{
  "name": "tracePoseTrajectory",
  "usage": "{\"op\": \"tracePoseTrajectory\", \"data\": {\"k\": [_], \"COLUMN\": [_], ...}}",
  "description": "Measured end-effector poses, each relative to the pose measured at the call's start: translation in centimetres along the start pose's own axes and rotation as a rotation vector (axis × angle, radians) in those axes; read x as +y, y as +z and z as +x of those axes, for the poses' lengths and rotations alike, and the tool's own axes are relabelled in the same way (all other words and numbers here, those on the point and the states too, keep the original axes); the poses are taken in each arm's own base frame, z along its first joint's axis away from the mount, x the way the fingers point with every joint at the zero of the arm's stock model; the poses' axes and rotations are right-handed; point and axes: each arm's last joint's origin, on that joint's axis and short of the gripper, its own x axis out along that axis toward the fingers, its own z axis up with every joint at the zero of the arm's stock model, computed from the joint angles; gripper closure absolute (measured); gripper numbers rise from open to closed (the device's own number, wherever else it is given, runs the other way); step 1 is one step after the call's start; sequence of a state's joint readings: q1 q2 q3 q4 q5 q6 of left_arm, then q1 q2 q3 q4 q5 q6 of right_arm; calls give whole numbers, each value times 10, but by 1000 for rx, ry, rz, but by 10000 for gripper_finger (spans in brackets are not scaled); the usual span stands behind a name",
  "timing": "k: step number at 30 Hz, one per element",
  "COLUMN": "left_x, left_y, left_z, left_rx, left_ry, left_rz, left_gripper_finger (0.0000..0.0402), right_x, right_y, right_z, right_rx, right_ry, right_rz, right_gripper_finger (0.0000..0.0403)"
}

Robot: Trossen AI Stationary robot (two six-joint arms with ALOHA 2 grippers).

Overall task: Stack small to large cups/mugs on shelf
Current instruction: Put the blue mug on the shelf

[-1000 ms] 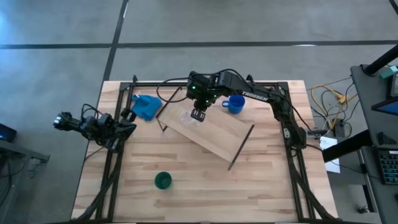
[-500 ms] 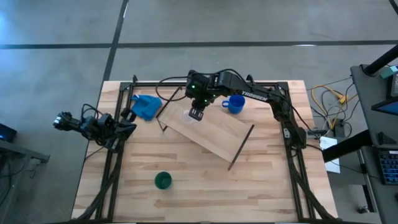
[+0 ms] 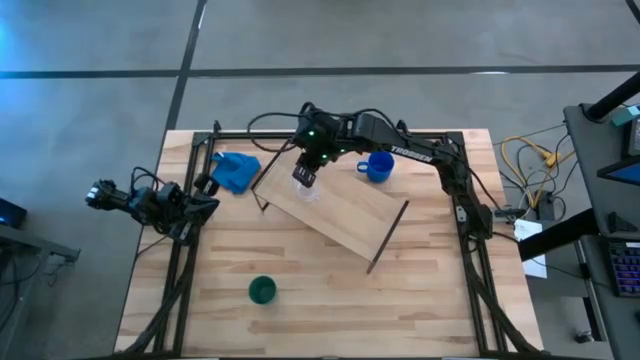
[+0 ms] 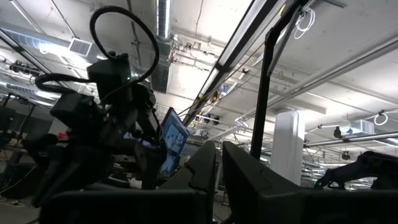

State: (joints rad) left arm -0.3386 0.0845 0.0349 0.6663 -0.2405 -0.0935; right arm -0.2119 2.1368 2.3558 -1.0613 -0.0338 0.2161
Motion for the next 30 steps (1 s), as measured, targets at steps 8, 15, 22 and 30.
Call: {"op": "tracePoseTrajectory", "data": {"k": [8, 15, 22, 30], "left_x": [0, 0, 0, 0], "left_y": [1, 1, 2, 2], "left_z": [0, 0, 0, 0], "left_rx": [-10, -10, -16, -13], "left_ry": [-1, 9, 19, 19], "left_rz": [-6, -1, -6, -7], "left_gripper_finger": [386, 386, 386, 386], "right_x": [-8, -13, -48, -96], "right_y": [-30, -42, -65, -107], "right_z": [-73, -103, -71, -20], "right_rx": [252, 275, 477, 689], "right_ry": [-109, -182, -260, -316], "right_rz": [-67, -52, 67, 148], "right_gripper_finger": [364, 364, 364, 364]}}
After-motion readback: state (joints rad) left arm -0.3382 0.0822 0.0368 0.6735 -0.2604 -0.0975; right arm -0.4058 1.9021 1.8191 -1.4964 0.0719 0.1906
